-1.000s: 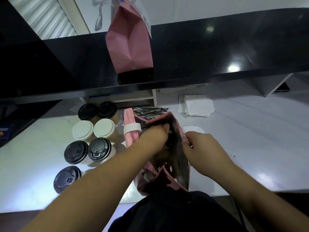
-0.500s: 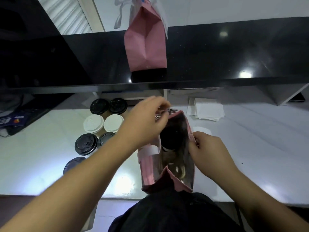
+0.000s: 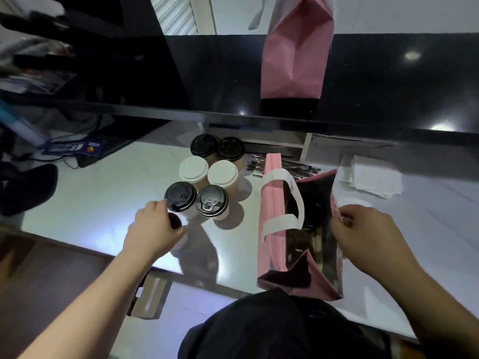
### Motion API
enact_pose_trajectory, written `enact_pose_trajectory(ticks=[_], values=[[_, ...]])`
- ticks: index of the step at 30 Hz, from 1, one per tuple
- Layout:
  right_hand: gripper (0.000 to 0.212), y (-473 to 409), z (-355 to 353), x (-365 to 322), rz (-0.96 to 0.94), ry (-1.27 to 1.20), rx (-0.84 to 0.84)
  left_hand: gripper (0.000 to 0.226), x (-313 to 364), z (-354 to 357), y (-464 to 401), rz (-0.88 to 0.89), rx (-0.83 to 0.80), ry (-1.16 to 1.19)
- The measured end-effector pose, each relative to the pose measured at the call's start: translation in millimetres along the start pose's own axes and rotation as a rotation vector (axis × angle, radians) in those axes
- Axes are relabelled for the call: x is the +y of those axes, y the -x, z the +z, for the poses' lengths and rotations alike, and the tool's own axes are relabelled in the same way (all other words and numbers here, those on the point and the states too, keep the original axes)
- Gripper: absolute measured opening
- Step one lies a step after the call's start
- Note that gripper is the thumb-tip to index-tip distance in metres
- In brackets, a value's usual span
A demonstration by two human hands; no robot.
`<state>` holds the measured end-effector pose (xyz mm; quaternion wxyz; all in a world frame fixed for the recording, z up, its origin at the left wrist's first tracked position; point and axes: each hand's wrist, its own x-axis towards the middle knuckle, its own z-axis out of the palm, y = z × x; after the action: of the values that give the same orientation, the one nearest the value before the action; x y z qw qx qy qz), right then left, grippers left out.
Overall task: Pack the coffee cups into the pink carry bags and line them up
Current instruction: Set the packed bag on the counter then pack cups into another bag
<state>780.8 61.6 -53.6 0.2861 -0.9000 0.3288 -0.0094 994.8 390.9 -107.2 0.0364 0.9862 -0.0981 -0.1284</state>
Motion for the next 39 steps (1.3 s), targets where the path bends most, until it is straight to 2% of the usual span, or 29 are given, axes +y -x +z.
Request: enact_pose_trajectory(ticks=[4, 11, 15, 18, 22, 25, 28, 32, 39], values=[[0.034, -3, 1, -4, 0.008, 0.006, -0.015, 0.073, -17, 18, 2, -0.073, -0.069, 0.011], [0.037, -5, 5, -6, -0.002, 0.037, -0.013, 0.068, -21, 24, 6, -0.086, -0.057, 0.121], [0.041, -4, 5, -4, 0.0, 0.018, 0.0, 0.075, -15, -9, 22, -0.063, -0.016, 0.093], [0.041, -3, 4, -2, 0.001, 0.021, 0.006, 0.081, -6, -51, 42, -0.03, 0.093, 0.086], [0.041, 0, 1, -1, -0.006, -0.016, -0.001, 0.085, 21, -107, 72, 0.16, 0.325, 0.131], [0.037, 3, -2, 0, 0.014, -0.041, -0.015, 0.086, 58, -141, 92, 0.408, 0.42, 0.32], [0.033, 5, -6, 1, 0.038, -0.055, -0.036, 0.086, 103, -157, 104, 0.672, 0.314, 0.418], [0.027, 8, -13, 5, 0.037, -0.044, -0.077, 0.089, 159, -146, 102, 0.909, 0.169, 0.27], [0.034, 12, -18, 16, 0.068, -0.068, -0.07, 0.087, 217, -99, 70, 1.083, -0.066, -0.073]])
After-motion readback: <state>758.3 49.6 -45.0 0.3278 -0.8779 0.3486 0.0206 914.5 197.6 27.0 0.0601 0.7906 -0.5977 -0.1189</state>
